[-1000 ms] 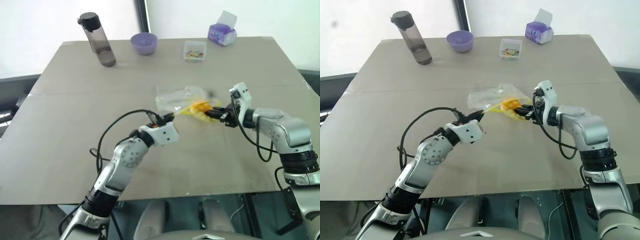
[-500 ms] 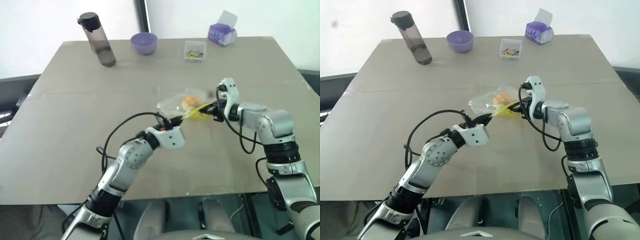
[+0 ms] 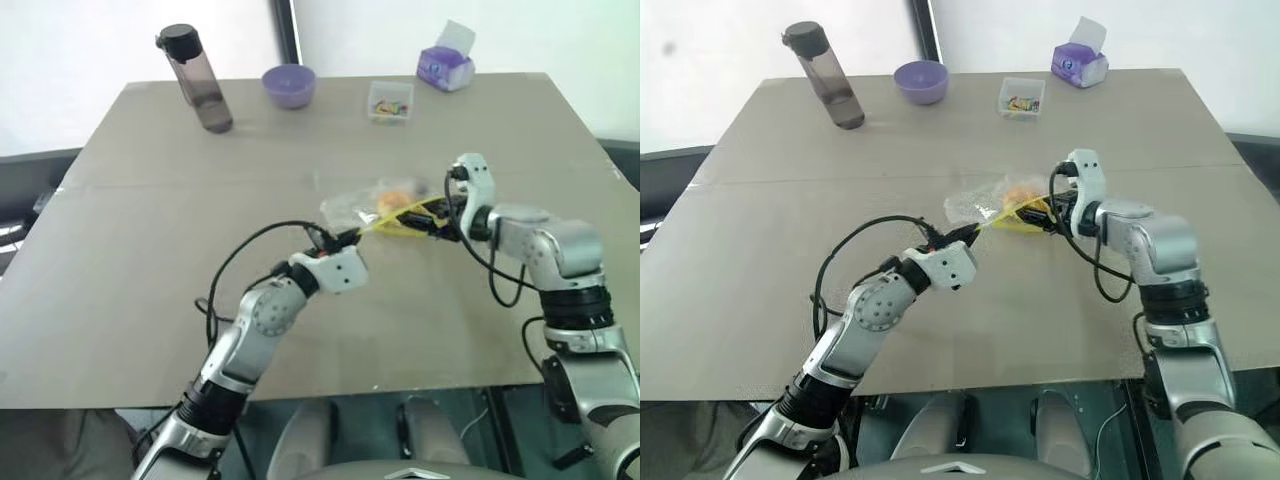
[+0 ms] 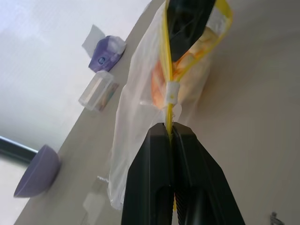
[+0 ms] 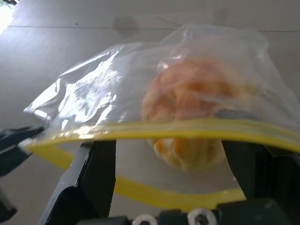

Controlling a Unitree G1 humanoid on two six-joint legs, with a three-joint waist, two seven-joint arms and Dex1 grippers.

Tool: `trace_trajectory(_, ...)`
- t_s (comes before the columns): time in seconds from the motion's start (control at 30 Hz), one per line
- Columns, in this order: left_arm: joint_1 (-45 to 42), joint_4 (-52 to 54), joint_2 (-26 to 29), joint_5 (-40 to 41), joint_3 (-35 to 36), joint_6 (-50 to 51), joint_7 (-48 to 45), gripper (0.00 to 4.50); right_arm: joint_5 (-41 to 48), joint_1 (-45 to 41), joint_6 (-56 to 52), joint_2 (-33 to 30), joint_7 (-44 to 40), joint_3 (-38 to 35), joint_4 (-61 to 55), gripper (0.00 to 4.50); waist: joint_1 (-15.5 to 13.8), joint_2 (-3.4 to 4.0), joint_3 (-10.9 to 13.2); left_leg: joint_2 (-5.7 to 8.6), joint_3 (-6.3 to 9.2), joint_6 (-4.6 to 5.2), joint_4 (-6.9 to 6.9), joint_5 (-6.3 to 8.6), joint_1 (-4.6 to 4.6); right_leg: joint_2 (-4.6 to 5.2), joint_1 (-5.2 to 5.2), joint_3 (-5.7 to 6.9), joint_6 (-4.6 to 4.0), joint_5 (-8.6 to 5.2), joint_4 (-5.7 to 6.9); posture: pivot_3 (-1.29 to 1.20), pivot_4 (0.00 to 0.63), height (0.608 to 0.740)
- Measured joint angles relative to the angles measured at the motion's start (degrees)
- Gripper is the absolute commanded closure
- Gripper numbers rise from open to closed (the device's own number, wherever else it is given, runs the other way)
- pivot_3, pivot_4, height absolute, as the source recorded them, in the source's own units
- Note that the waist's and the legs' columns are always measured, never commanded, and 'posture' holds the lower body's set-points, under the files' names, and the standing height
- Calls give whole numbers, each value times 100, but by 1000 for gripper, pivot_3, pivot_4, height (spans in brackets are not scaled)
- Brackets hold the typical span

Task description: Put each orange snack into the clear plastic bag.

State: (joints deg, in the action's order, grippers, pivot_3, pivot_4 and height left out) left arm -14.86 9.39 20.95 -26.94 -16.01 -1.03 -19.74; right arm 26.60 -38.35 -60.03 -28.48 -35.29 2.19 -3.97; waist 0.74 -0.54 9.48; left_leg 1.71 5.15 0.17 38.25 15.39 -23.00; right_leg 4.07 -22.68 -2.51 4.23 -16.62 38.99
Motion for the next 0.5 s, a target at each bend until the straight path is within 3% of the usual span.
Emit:
trace_trajectory(0.23,7,-129,-193,207,263,251,71,4500,-57,1433,1042,-2339,-2110,607,-1080,677,-10,-2,1,1,-2,5,5,3,0,3,11,4,2,-1,-10,0,150,740)
trace_trajectory(0.33,9,-132,-240,248,260,293,75,4500,-797,1394,1865,-2334,-1784,651,-516,677,79,-6,1,-4,-18,5,5,3,26,-2,16,-12,3,0,9,0,150,740)
trace_trajectory(0.5,43,-141,-258,251,248,310,76,4500,-1738,1129,3118,-1622,-1224,902,217,677,145,-5,2,-8,-12,2,3,1,22,-6,14,-10,2,0,10,0,150,740)
